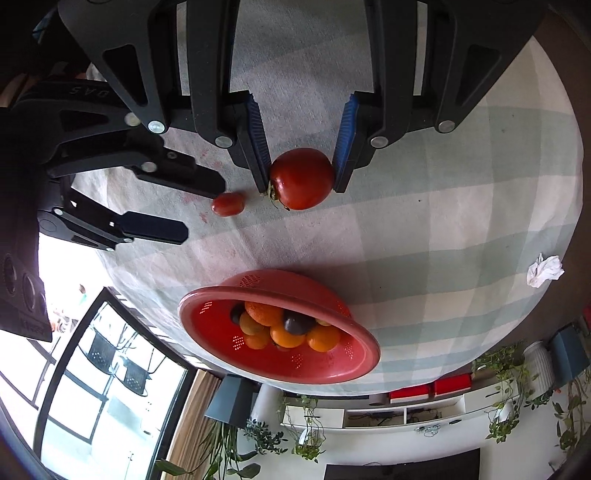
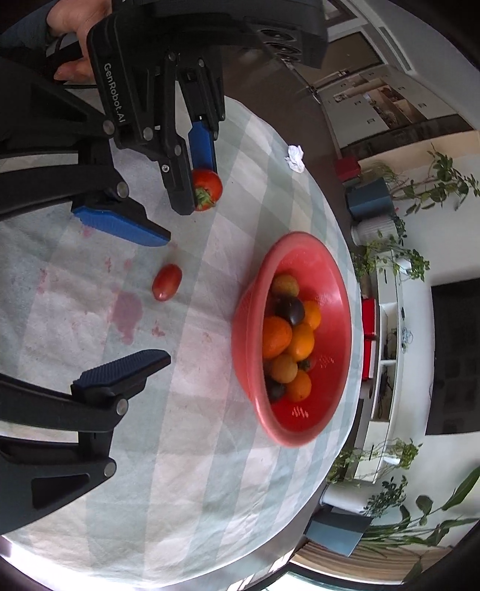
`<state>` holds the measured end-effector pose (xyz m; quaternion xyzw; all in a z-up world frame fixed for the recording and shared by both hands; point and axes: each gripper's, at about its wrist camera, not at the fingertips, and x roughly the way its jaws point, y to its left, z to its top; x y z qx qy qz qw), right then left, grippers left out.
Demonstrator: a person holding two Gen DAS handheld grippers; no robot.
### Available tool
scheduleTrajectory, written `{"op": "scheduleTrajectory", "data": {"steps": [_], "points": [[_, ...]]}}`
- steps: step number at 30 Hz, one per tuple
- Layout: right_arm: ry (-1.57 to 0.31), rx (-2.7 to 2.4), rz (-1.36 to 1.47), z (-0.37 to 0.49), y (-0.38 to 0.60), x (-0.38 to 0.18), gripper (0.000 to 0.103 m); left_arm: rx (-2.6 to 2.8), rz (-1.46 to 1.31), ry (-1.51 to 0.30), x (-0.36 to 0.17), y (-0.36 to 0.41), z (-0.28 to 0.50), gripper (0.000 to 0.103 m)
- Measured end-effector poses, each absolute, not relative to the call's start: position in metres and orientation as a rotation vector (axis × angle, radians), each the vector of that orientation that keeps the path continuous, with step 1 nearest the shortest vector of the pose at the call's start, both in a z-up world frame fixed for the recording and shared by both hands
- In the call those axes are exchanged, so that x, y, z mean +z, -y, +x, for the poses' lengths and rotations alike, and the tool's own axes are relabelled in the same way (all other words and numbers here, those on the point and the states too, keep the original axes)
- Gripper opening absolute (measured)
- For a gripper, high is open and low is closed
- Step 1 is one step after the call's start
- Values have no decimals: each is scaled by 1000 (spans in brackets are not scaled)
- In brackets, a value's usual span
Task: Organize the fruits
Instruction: 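Hold the large tomato in the left tool while the right tool grasps the small red tomato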
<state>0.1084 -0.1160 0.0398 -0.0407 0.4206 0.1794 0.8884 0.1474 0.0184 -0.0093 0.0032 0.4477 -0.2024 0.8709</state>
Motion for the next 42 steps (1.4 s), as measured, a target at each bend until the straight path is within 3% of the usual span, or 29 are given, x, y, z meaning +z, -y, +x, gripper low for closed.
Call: {"op": "scheduleTrajectory", "data": {"steps": [12, 21, 37, 42], "points": [[-944, 564, -314, 134, 115, 24, 45, -429, -24, -944, -10, -25, 145, 31], [-910, 736, -513, 127, 89, 26, 40, -433, -19, -959, -14, -22, 148, 31], [-1010, 809, -512, 141, 92, 28, 36, -452, -18, -967, -16, -18, 148, 31], [-1043, 808, -472, 150, 97, 28, 26, -456, -20, -968, -16, -17, 149, 31]]}}
